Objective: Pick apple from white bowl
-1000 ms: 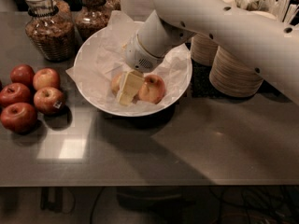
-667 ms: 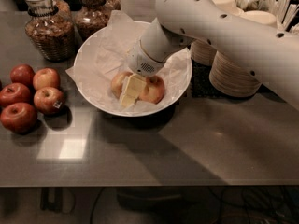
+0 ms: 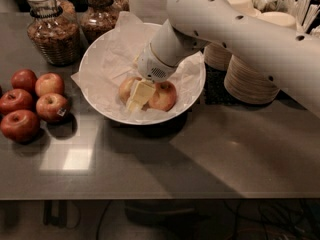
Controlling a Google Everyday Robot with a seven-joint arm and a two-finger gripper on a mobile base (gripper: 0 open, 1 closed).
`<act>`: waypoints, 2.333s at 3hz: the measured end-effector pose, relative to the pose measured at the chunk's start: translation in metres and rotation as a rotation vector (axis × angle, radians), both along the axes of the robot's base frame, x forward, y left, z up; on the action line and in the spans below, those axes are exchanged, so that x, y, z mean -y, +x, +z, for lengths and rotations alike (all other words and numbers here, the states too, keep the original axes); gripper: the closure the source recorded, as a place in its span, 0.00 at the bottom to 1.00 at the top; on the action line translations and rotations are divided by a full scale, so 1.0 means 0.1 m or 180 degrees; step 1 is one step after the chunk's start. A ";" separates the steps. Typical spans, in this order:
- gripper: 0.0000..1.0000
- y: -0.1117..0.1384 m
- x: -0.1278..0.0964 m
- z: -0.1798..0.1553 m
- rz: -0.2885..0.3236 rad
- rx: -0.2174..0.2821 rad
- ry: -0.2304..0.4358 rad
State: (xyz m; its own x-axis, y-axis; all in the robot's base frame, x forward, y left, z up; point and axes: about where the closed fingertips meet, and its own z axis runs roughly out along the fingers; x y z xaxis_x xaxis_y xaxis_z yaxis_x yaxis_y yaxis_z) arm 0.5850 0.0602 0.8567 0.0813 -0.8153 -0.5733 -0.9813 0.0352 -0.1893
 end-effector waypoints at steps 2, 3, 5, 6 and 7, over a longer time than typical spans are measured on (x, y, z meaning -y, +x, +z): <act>0.66 0.00 0.00 0.00 0.0000 0.0000 0.0000; 0.89 0.00 0.00 0.00 0.0000 0.0000 0.0000; 1.00 -0.07 -0.03 0.04 0.0078 0.0004 0.0074; 1.00 -0.23 0.01 0.44 0.0281 0.0162 0.0310; 1.00 -0.44 0.13 1.03 0.0495 0.0482 0.0489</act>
Offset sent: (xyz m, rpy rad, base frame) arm 0.0000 0.0000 0.0000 0.0000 0.0000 0.0000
